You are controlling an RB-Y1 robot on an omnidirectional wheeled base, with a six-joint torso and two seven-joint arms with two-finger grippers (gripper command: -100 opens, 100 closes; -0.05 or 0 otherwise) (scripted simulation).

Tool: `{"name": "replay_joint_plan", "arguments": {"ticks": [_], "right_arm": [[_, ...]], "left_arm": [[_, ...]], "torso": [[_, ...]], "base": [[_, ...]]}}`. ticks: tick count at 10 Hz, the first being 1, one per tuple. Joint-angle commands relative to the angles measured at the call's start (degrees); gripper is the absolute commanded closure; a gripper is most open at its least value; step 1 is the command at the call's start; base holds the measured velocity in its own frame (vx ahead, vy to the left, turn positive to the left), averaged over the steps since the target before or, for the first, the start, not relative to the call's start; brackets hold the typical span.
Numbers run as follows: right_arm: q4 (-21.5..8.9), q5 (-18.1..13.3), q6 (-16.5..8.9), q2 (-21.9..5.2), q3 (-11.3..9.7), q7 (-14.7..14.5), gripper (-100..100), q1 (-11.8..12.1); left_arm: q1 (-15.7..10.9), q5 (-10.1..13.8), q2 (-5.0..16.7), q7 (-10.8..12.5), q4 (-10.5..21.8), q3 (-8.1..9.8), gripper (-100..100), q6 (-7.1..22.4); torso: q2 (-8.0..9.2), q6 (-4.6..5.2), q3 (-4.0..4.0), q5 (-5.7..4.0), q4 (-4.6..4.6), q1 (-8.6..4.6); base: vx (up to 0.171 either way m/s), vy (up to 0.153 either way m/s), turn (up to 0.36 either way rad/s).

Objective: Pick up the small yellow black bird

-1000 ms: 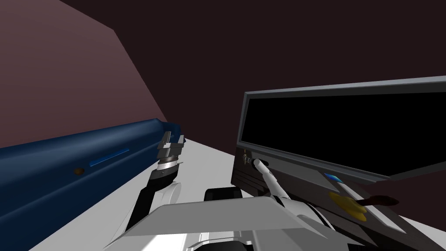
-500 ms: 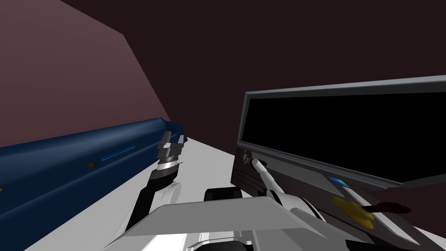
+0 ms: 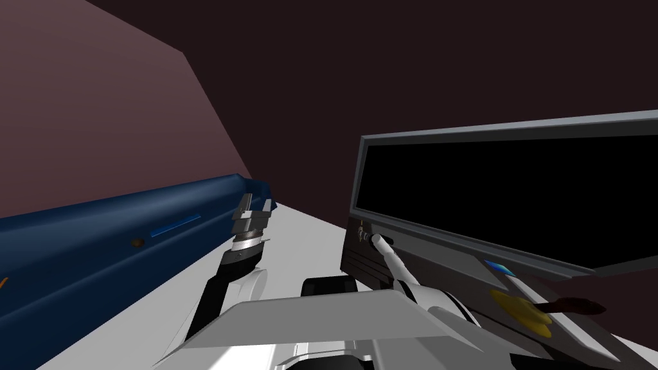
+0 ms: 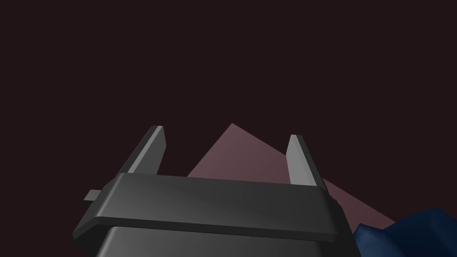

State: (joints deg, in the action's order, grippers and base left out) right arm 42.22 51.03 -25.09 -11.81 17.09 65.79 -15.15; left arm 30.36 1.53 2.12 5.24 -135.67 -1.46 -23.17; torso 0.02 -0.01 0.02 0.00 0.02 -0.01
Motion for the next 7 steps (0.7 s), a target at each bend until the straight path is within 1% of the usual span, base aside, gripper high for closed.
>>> {"name": "replay_joint_plan", "arguments": {"ticks": [1,2,3,7], "right_arm": [[0.0,0.0,0.0,0.0,0.0,0.0,100,0.0],[0.0,0.0,0.0,0.0,0.0,0.0,0,0.0],[1.71,-0.09,-1.02,-0.35,-0.47,0.58,100,0.88],[6.31,-0.06,-3.7,-1.35,-1.75,1.9,100,3.44]], "left_arm": [[0.0,0.0,0.0,0.0,0.0,0.0,0,0.0],[0.0,0.0,0.0,0.0,0.0,0.0,0,0.0],[0.0,0.0,0.0,0.0,0.0,0.0,0,0.0],[0.0,0.0,0.0,0.0,0.0,0.0,0,0.0]], "torso": [[0.0,0.0,0.0,0.0,0.0,0.0],[0.0,0.0,0.0,0.0,0.0,0.0],[0.0,0.0,0.0,0.01,0.0,0.0],[-0.04,0.03,-0.02,0.04,0.0,0.1]], "base": [[0.0,0.0,0.0],[0.0,0.0,0.0],[0.021,0.017,-0.089],[0.023,0.03,-0.086]]}}
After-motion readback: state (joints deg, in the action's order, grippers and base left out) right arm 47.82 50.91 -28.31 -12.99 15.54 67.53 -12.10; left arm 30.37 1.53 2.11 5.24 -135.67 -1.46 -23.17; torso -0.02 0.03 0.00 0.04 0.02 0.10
